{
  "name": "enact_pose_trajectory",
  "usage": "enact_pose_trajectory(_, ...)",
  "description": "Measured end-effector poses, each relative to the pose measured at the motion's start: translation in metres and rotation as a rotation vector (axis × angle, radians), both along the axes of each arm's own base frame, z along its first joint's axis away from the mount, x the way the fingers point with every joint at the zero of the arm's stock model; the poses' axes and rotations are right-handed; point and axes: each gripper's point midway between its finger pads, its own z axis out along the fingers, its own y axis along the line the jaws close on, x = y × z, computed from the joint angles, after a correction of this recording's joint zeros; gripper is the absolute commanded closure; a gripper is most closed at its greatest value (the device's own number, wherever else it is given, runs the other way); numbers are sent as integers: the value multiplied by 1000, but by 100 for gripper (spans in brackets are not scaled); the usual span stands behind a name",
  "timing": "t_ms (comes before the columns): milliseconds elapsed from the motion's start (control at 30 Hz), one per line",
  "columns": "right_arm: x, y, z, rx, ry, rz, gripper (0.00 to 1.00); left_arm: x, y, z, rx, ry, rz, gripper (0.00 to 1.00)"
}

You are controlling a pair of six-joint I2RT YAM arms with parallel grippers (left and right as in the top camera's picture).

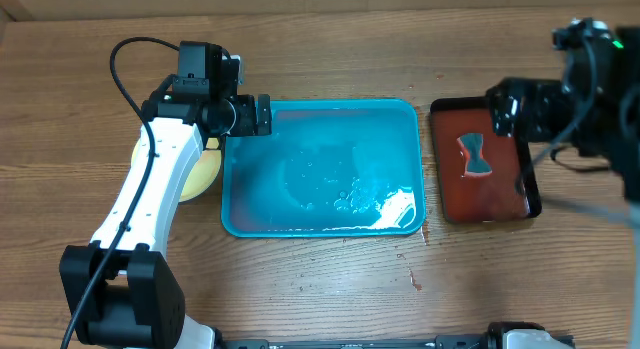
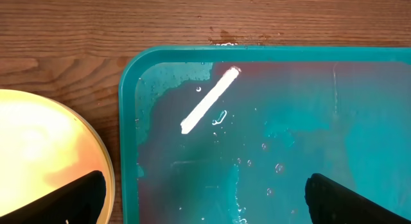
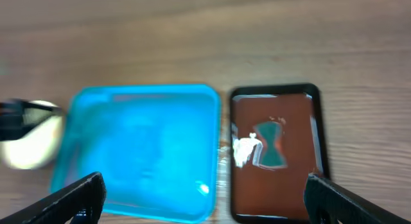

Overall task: Clean dirty plates on tray and stack at the side
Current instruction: 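Lower the sponge with right gripper into the dark red tray and release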

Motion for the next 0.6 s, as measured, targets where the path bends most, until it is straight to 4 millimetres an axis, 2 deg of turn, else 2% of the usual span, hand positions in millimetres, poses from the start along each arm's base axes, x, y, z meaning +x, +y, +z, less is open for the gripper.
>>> enact_pose_trajectory(100, -21, 8, 22, 52, -67, 13, 0, 0, 0, 0, 0, 0, 0, 0)
enact_pose_trajectory(233, -35, 12, 37, 79, -113, 21, 0, 0, 0, 0, 0, 0, 0, 0)
enact_pose_trajectory(600, -30, 13, 34, 77, -113, 37, 0, 0, 0, 0, 0, 0, 0, 0)
